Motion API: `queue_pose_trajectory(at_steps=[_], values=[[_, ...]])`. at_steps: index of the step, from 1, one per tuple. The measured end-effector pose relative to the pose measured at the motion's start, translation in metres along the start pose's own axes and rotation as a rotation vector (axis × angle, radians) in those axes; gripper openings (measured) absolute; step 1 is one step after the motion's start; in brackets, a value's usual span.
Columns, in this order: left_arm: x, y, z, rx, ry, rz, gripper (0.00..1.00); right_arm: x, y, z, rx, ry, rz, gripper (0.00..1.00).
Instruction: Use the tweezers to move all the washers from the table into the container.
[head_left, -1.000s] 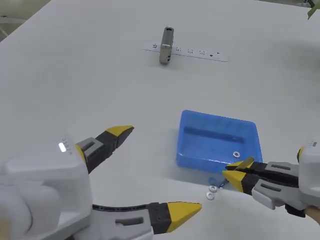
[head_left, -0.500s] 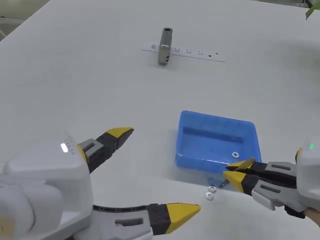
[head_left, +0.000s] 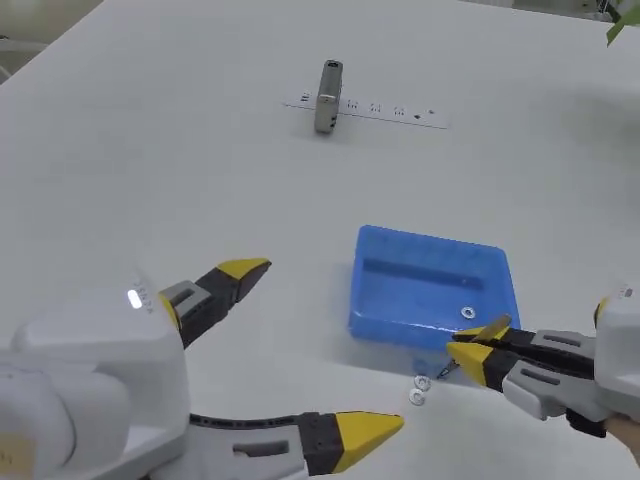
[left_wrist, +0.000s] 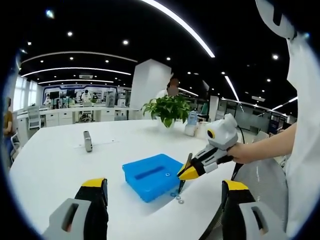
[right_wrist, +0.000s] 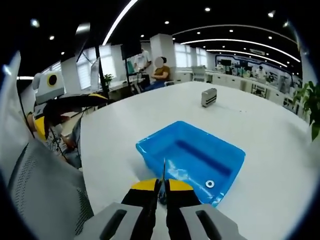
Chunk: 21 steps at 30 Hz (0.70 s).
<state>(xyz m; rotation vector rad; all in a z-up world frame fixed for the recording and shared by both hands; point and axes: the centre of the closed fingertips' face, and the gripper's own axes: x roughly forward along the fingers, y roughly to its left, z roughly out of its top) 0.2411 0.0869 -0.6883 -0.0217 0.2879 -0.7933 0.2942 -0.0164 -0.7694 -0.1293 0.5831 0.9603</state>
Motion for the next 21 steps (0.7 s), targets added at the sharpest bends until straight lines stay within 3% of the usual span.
queue_pose_trajectory(at_steps=[2, 13, 21], values=[[0.0, 0.0, 0.002, -0.002, -0.005, 0.0, 0.97, -0.005, 0.005, 0.007, 0.069, -0.029, 0.02, 0.02], [0.0, 0.0, 0.006, -0.027, -0.029, 0.001, 0.96, -0.034, 0.006, 0.048, 0.084, -0.095, 0.023, 0.02], [-0.002, 0.001, 0.006, -0.032, -0.035, 0.013, 0.96, -0.028, -0.016, 0.064, 0.082, -0.122, -0.013, 0.02]])
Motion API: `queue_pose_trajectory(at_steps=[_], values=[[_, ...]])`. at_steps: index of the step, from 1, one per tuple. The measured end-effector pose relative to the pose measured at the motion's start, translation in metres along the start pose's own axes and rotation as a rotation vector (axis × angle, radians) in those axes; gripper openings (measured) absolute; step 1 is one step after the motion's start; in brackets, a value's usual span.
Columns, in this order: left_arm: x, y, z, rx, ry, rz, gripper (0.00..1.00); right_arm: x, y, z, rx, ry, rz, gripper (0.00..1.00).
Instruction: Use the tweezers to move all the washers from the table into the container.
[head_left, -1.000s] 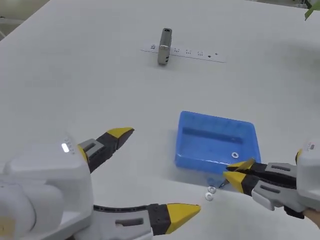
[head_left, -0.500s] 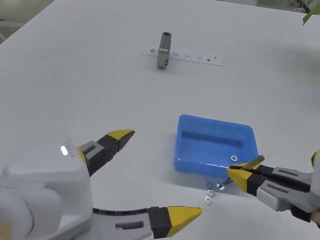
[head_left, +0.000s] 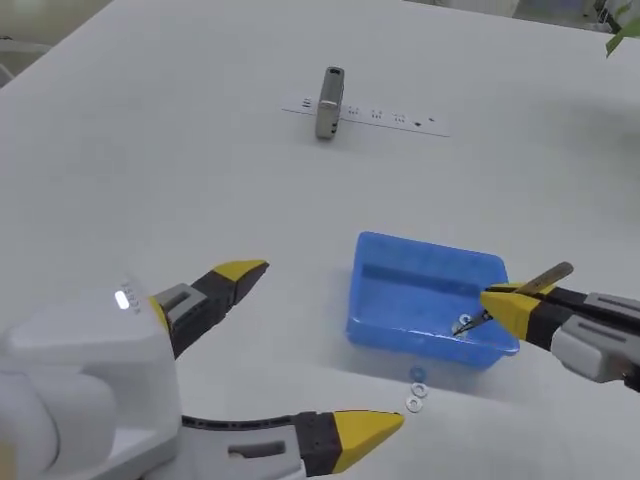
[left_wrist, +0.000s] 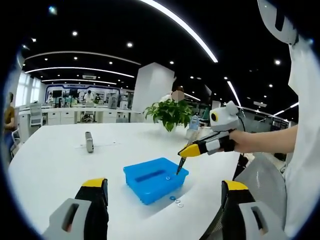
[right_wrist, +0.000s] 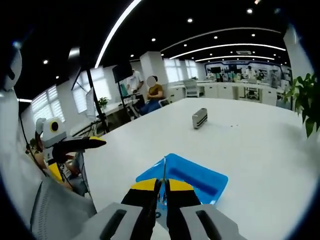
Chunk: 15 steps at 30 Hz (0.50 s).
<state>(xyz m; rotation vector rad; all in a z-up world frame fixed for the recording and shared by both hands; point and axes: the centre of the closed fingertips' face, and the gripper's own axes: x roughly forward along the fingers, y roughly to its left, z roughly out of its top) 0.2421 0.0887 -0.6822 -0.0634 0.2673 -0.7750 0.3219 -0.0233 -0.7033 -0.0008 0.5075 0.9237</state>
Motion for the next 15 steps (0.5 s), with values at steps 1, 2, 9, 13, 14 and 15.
queue_pose_trajectory(at_steps=[1, 2, 9, 13, 14, 15], values=[[0.0, 0.0, 0.0, 0.0, -0.001, 0.001, 0.96, 0.002, -0.004, 0.001, 0.004, -0.002, -0.012, 0.02], [-0.001, 0.001, 0.0, -0.002, 0.0, 0.002, 0.96, 0.004, -0.008, 0.001, 0.011, 0.002, -0.024, 0.02], [-0.004, 0.004, 0.0, -0.001, 0.0, 0.013, 0.96, 0.024, -0.038, 0.0, 0.128, -0.007, -0.069, 0.03], [-0.006, 0.006, -0.001, -0.001, -0.001, 0.02, 0.96, 0.034, -0.051, -0.018, 0.137, 0.08, -0.106, 0.02], [-0.006, 0.006, -0.001, -0.002, 0.001, 0.022, 0.96, 0.036, -0.052, -0.022, 0.133, 0.102, -0.11, 0.02], [-0.007, 0.007, -0.002, -0.002, 0.001, 0.023, 0.96, 0.039, -0.052, -0.023, 0.133, 0.104, -0.109, 0.03]])
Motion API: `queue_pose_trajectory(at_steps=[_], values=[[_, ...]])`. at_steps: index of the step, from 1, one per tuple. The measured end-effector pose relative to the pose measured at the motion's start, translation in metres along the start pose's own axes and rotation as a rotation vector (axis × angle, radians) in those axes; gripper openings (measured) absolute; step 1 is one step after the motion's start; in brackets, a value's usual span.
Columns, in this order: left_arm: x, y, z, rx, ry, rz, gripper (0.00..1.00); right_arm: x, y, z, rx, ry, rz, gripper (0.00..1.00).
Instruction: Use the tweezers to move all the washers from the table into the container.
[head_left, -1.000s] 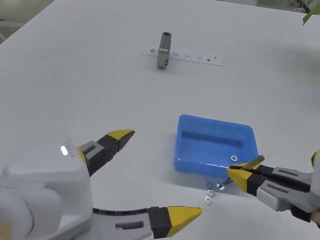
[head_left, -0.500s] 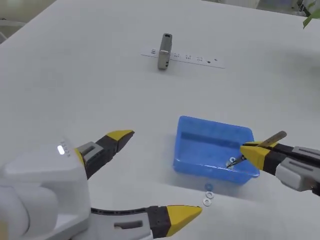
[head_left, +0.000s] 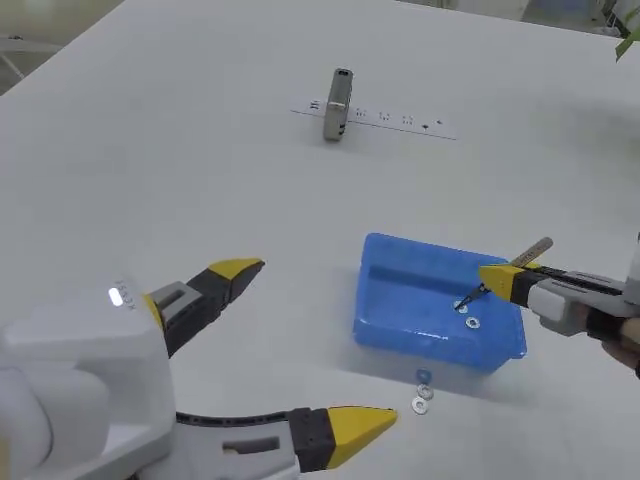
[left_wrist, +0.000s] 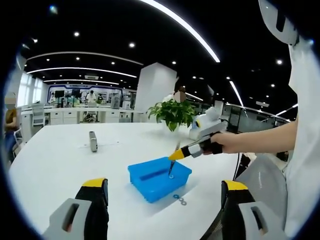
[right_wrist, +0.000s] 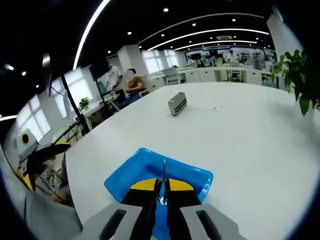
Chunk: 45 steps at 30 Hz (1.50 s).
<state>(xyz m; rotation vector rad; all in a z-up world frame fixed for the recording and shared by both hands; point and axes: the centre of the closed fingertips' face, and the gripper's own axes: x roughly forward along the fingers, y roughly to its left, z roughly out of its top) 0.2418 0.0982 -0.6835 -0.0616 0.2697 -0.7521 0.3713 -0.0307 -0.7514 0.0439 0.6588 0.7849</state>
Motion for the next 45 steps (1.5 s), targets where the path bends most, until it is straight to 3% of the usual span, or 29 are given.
queue_pose_trajectory(at_steps=[18, 25, 28, 34, 42, 45], values=[[-0.001, 0.003, 0.0, -0.001, -0.003, 0.005, 0.95, 0.014, -0.002, -0.011, -0.047, 0.067, -0.021, 0.03], [-0.002, 0.004, 0.0, -0.004, -0.002, 0.007, 0.95, 0.009, 0.002, -0.007, -0.055, 0.039, -0.016, 0.03], [-0.001, 0.003, 0.0, -0.001, 0.001, 0.005, 0.95, 0.002, 0.011, 0.002, -0.036, -0.014, 0.006, 0.03], [0.0, 0.002, 0.0, 0.0, 0.001, -0.004, 0.95, -0.02, 0.04, 0.021, 0.007, -0.152, 0.104, 0.03], [0.002, 0.0, 0.0, 0.003, 0.005, -0.014, 0.95, -0.036, 0.071, 0.009, 0.028, -0.184, 0.2, 0.03], [0.002, -0.001, -0.001, 0.006, 0.008, -0.017, 0.94, -0.034, 0.077, -0.012, 0.009, -0.135, 0.194, 0.03]])
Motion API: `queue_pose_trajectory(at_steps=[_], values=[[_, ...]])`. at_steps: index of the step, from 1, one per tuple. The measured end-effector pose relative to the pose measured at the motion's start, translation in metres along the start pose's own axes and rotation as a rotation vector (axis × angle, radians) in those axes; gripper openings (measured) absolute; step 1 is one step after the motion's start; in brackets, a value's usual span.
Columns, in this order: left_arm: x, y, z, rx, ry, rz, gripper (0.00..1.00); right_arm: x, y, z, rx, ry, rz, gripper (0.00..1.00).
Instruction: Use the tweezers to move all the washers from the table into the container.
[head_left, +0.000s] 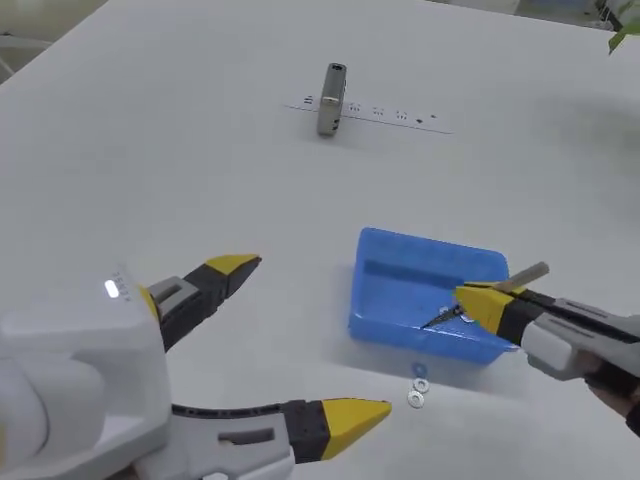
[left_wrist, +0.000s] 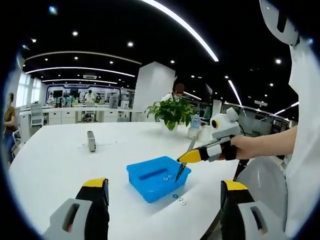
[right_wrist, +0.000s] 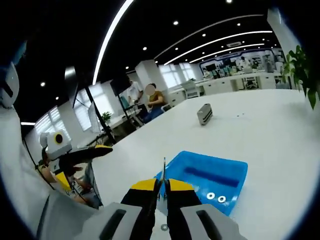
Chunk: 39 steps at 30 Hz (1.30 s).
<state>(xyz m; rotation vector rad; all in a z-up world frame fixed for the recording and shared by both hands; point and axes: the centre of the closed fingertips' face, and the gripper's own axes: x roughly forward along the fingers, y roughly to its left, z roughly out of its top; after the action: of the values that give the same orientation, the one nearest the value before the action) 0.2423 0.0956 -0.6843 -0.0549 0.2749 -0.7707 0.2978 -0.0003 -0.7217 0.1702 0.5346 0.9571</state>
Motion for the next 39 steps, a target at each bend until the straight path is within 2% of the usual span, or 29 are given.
queue_pose_trajectory(at_steps=[4, 7, 9, 12, 16, 24, 28, 34, 35, 36, 39], values=[[0.0, -0.001, -0.001, 0.002, 0.003, -0.004, 0.94, 0.002, -0.001, -0.024, -0.092, 0.086, -0.042, 0.03], [0.001, -0.001, -0.002, 0.003, 0.007, -0.005, 0.94, 0.006, -0.002, -0.033, -0.16, 0.122, -0.071, 0.03], [0.001, -0.001, -0.002, 0.002, 0.006, -0.004, 0.94, 0.009, -0.001, -0.034, -0.189, 0.112, -0.093, 0.03], [0.001, -0.001, -0.002, 0.003, 0.005, -0.006, 0.94, 0.012, -0.008, -0.039, -0.172, 0.117, -0.102, 0.03], [0.001, -0.001, -0.003, 0.006, 0.011, -0.005, 0.94, 0.014, -0.012, -0.043, -0.206, 0.132, -0.121, 0.03], [0.0, 0.0, -0.003, 0.004, 0.011, 0.0, 0.94, 0.016, -0.013, -0.044, -0.253, 0.146, -0.114, 0.03], [0.001, -0.001, -0.002, 0.004, 0.009, -0.003, 0.94, 0.02, -0.011, -0.05, -0.278, 0.176, -0.103, 0.04], [0.002, -0.003, -0.002, 0.009, 0.012, -0.01, 0.94, 0.02, -0.011, -0.048, -0.303, 0.17, -0.1, 0.03], [0.002, -0.003, -0.002, 0.01, 0.014, -0.011, 0.94, 0.02, -0.011, -0.049, -0.312, 0.172, -0.098, 0.03], [0.002, -0.003, -0.002, 0.01, 0.015, -0.011, 0.94, 0.02, -0.012, -0.048, -0.355, 0.179, -0.105, 0.03], [0.003, -0.004, -0.002, 0.011, 0.016, -0.013, 0.94, 0.022, -0.006, -0.05, -0.397, 0.19, -0.082, 0.03]])
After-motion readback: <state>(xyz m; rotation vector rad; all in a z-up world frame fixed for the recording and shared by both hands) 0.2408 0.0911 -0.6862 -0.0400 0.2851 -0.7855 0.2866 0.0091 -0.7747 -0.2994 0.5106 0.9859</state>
